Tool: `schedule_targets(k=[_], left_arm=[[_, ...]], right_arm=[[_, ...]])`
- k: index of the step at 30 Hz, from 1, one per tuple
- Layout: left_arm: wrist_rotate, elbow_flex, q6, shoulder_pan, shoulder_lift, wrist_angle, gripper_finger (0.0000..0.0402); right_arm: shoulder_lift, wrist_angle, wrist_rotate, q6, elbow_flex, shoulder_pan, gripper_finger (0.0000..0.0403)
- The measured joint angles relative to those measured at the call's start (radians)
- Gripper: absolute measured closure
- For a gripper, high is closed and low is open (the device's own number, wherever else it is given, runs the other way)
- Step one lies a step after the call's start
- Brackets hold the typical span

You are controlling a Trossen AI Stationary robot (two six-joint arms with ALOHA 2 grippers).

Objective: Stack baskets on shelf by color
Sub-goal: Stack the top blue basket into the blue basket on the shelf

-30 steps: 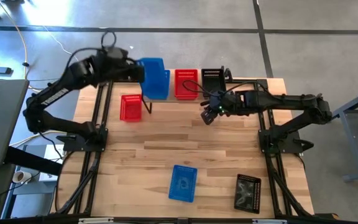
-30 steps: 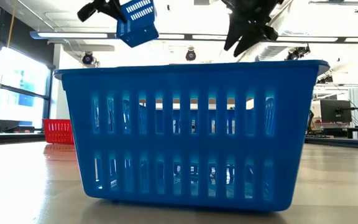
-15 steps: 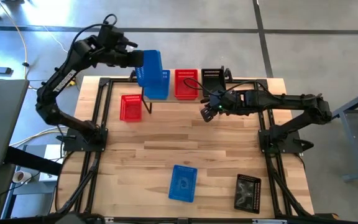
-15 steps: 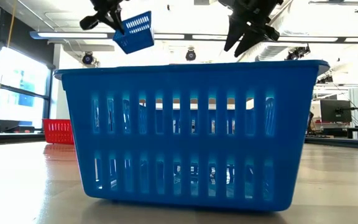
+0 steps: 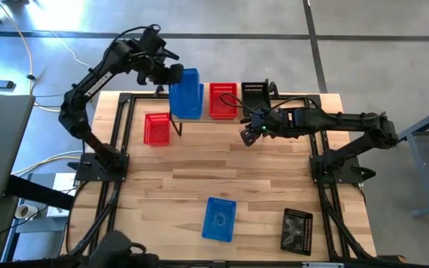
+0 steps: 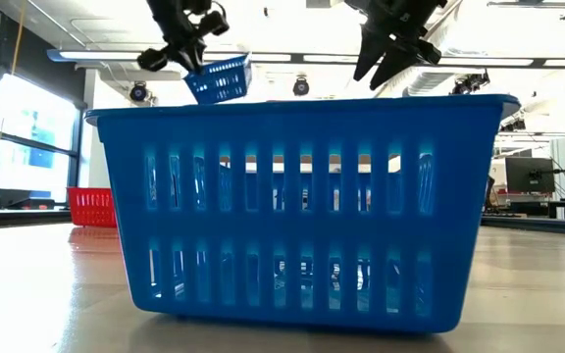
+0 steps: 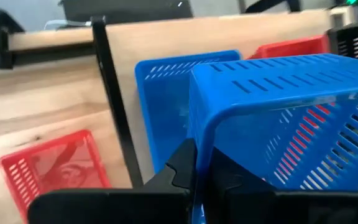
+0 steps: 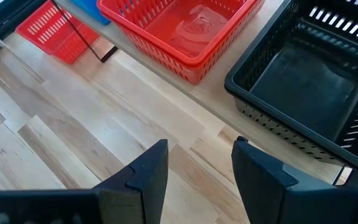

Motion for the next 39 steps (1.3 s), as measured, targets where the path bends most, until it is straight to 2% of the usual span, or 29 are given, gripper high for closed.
schedule_targets(k=[22, 39], left_arm=[[-0.040, 0.000, 0.071, -0.003, 0.120, -0.043, 0.0400], [-0.045, 0.000, 0.071, -0.011, 0.120, -0.027, 0.0351]], right_arm=[[0.000, 0.000, -0.003, -0.004, 0.000, 0.015, 0.0242], [0.000, 0.000, 0.004, -0.004, 0.000, 0.015, 0.0242]])
